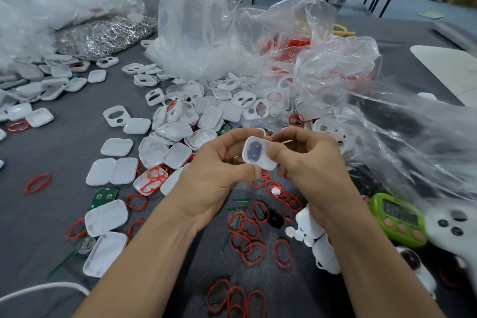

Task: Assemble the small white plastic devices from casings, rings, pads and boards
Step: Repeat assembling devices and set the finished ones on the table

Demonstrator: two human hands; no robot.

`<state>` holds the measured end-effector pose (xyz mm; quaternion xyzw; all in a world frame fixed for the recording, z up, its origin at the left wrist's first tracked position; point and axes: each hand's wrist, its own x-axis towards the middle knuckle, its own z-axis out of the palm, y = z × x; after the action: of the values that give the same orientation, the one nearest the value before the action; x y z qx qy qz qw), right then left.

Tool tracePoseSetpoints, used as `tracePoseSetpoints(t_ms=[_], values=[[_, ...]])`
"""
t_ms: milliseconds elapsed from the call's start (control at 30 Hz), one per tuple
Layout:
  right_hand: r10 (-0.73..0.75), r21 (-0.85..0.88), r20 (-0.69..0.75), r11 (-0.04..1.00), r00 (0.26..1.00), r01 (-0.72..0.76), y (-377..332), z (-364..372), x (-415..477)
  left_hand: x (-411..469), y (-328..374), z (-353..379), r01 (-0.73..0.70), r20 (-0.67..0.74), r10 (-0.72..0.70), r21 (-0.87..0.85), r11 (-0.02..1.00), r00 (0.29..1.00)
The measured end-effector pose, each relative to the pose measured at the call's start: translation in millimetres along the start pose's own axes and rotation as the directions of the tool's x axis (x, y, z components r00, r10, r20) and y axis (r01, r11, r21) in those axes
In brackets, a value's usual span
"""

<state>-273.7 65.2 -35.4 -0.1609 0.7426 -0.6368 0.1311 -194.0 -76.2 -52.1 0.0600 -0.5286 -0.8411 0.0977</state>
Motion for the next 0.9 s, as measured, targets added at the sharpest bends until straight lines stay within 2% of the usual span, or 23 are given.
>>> tracePoseSetpoints(t_ms=[167,267,400,500,567,667,800,900], values=[[0.018,0.004,0.011,1.000,1.000,-0.018,0,0,-1,-1,0,1,-0.011,0.006,0.011,0.031,0.999,1.000],[0.015,-0.014,-0.033,1.000,0.999,-0.016,2,2,-1,0,-2,2,0.006,-0.021,-0.005,0.028,1.000,1.000],[-0.039,-0.083,-0.087,0.996,0.995,0.032,4,4,-2,0,-2,7,0.041,-0.156,-0.031,0.059,0.997,0.987],[-0.002,-0.064,-0.062,0.998,0.998,-0.002,4,4,-2,2,-5,10,0.051,-0.296,-0.005,0.146,0.988,0.955],[0.030,-0.040,-0.018,0.999,0.999,-0.031,4,3,-1,3,-6,10,0.054,-0.332,0.001,0.157,0.986,0.943],[0.042,-0.096,0.018,0.995,0.999,-0.040,5,4,-2,3,-6,9,0.020,-0.340,0.058,0.223,0.975,0.939],[0.023,-0.232,-0.005,0.972,1.000,-0.023,8,7,-3,2,-10,8,-0.038,-0.320,0.190,0.426,0.904,0.928],[0.044,-0.209,-0.047,0.976,0.998,-0.053,8,9,-3,1,-11,9,-0.032,-0.318,0.185,0.431,0.902,0.930]])
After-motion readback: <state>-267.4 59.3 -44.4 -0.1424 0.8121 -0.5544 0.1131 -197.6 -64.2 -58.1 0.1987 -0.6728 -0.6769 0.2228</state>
